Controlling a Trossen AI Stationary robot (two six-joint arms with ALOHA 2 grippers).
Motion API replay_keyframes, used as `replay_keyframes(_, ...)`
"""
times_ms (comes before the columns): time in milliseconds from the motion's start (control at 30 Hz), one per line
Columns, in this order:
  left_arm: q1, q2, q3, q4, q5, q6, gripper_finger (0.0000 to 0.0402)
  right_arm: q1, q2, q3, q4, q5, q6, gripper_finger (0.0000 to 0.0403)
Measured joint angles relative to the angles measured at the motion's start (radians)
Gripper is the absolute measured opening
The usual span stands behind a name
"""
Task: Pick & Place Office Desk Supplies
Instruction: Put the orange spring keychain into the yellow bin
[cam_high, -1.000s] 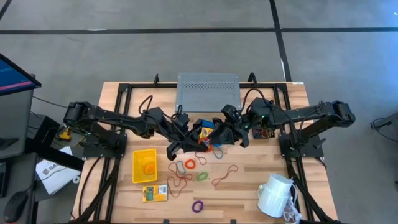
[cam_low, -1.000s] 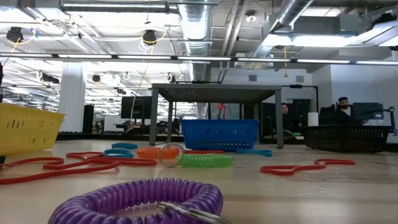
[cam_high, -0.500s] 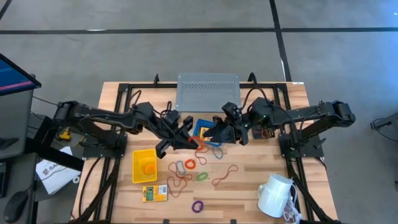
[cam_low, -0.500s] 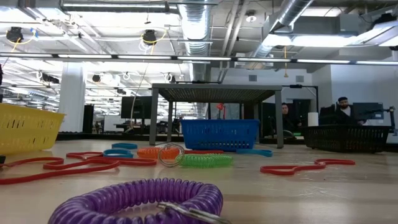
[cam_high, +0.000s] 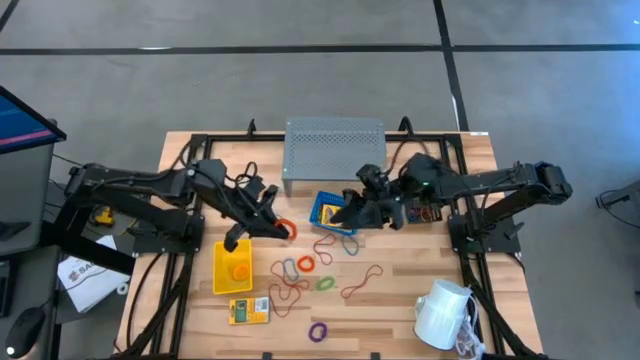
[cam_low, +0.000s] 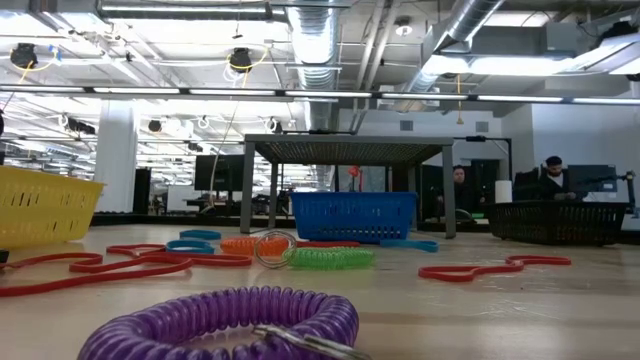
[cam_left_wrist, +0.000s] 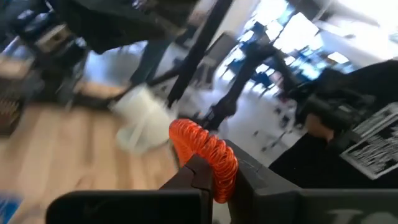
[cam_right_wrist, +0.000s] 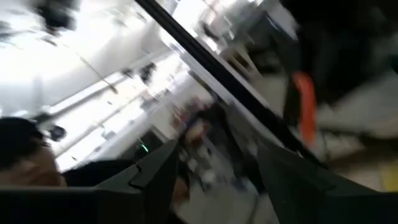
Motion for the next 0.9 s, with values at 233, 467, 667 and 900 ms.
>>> replay_keyframes(233, -0.012, -0.060, 0.000, -0.397, -0.110, -0.039, 0.0008, -0.022, 0.000, 0.000, -0.407, -0.015, -0.125, 0.0192)
replay_keyframes(467, -0.069, -0.060, -0.054, -0.690, -0.186, -0.180, 0.0008, -0.022, -0.001, 0.000, -0.523, -0.014, -0.203, 0.0168)
replay_keyframes(667, -0.177, -0.060, -0.186, -0.753, -0.200, -0.337, 0.0008, -0.022, -0.002, 0.000, -0.645, -0.006, -0.243, 0.0151)
replay_keyframes(900, -0.346, -0.078, -0.305, -0.722, -0.345, -0.464, 0.0008, -0.014, -0.002, 0.000, -0.710, 0.021, -0.304, 0.0137)
